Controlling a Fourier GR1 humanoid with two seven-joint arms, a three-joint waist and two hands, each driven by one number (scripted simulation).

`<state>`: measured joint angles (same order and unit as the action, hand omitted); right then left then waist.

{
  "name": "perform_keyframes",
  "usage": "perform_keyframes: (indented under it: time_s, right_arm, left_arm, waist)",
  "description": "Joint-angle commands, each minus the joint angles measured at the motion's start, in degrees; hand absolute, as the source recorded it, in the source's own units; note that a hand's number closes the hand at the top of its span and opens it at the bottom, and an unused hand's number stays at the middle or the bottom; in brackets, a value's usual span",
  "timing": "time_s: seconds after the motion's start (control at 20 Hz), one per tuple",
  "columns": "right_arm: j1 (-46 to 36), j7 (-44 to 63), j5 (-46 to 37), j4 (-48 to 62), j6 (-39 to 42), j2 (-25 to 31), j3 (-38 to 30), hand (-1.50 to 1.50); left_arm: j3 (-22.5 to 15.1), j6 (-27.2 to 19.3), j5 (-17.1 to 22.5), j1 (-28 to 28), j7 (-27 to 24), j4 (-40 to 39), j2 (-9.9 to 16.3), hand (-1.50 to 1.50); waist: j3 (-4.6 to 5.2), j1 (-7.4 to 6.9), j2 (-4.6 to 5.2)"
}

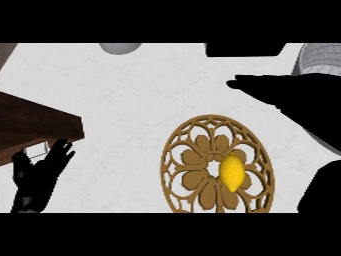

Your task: Pick the lemon from the placemat and place it in the basket

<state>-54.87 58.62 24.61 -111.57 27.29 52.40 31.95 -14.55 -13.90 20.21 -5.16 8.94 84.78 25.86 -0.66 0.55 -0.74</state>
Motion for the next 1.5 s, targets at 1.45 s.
perform_keyframes:
  time_s: [1.45]
  right_arm:
    - [20.83,-8.30,-34.24,6.64,-5.71,-14.94,9.69,-1.50]
  left_arm:
    - [0.57,1.20,-3.87,-2.26,4.75,-1.59,-3.25,0.00]
  waist:
    - [0.66,-1.05,0.82]
